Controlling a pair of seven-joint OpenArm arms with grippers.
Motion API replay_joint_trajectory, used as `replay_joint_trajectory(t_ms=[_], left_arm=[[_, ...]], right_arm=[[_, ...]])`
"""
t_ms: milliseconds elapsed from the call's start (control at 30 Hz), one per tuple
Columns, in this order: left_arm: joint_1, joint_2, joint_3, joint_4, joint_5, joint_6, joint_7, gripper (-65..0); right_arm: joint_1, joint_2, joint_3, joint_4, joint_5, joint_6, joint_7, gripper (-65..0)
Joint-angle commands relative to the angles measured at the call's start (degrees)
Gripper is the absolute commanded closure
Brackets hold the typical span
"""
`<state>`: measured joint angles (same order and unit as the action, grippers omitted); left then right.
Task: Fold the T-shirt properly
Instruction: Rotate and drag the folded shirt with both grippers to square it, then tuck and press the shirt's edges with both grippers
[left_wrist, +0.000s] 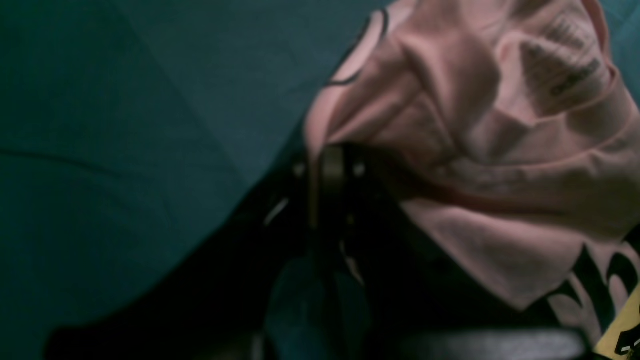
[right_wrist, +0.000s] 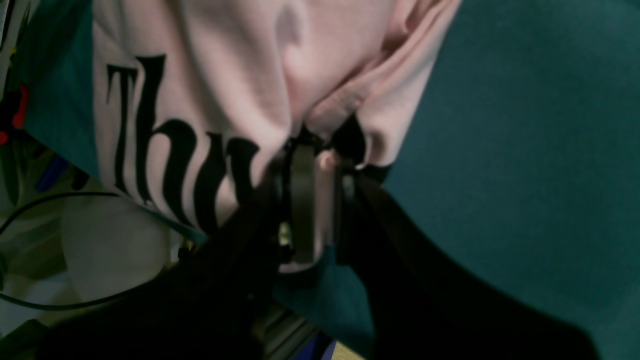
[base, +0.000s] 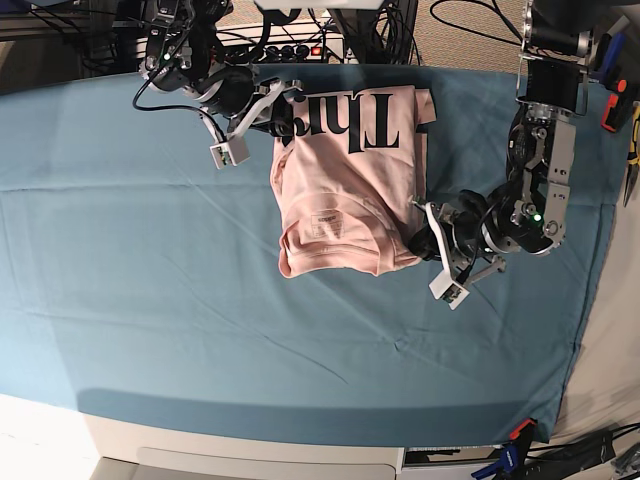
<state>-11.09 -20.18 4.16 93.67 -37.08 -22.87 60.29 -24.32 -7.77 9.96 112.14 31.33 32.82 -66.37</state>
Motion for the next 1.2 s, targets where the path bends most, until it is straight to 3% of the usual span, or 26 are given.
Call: replay_joint_trajectory(t_ms=[0, 67, 133, 200, 233, 567, 833, 1167], left_arm=[[-1.3, -0.4, -0.5, 0.8, -0.5, 0.0, -1.7, 0.0], [-1.3, -0.4, -0.5, 0.8, 0.8, -0.3, -1.7, 0.0], [-1.3, -0.5, -0.5, 0.8, 1.4, -1.0, -1.7, -14.1], [-1.3, -0.4, -0.5, 0.8, 1.4, -1.1, -1.8, -26.5], [-1.3, -0.5, -0.5, 0.8, 1.4, -1.1, -1.8, -28.0], [-1.3, -0.7, -0.5, 0.8, 4.4, -0.9, -1.9, -27.9], [-1.3, -0.8, -0.5, 0.8, 5.2, -0.9, -1.9, -27.9], [-1.3, -0.8, -0.5, 0.8, 5.1, -0.9, -1.9, -27.9]], right_arm=[[-0.1, 0.0, -0.1, 0.7, 0.1, 0.4, 0.2, 0.0], [-0.1, 0.0, -0.1, 0.7, 0.1, 0.4, -0.7, 0.0], [-0.1, 0.0, -0.1, 0.7, 0.1, 1.4, -1.5, -2.6], [-0.1, 0.2, -0.1, 0.7, 0.0, 1.4, -1.0, -15.7], [-0.1, 0.4, -0.1, 0.7, 0.0, 1.4, -0.7, -19.4], [5.0, 4.2, 0.0, 0.7, -10.4, -0.2, 3.9, -20.0], [6.0, 4.1, 0.0, 0.7, -6.7, -0.3, 2.1, -20.0], [1.2, 4.1, -0.2, 0.7, -0.1, -0.3, -1.4, -19.9]])
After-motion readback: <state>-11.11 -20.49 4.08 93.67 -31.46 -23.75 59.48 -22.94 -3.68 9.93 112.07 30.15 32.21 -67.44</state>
